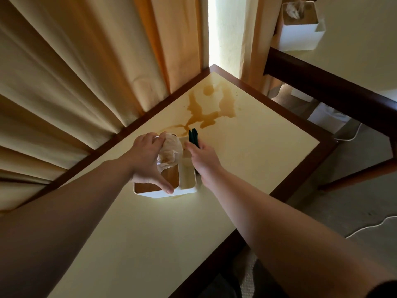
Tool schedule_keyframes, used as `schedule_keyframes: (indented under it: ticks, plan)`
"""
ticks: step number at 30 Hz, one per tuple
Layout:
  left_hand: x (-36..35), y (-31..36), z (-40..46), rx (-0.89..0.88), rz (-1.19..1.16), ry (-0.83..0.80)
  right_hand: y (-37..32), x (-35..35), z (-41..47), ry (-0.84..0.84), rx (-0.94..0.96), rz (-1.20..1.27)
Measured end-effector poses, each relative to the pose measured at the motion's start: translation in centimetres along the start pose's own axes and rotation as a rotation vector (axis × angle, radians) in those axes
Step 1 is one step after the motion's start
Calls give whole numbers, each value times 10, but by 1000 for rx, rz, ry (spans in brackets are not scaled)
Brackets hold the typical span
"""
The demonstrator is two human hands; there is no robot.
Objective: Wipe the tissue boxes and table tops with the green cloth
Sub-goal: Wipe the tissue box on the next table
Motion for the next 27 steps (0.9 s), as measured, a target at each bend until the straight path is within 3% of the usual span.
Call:
schedule_keyframes:
  ticks: [8,15,19,27]
  plan:
    - [4,5,-2,0,21,0,26,12,-25,-18,-5,-69]
    - [3,5,-3,17,39,-21,48,18,-78,-44,7,17]
    - [4,7,-3,8,37,-12,25,14,-63,0,-3,54]
    - [0,0,1,44,-2,16,2,0,8,10,27,-157]
Point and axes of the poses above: each hand's wrist, its own z-axis towards the middle knuckle, its own x-axis out of the back of the hand, y = z × x, the point moved 9 cm from there along z, towards the middle knuckle, and after that the axes turned 8 degrees about y, right-handed, at the moved point
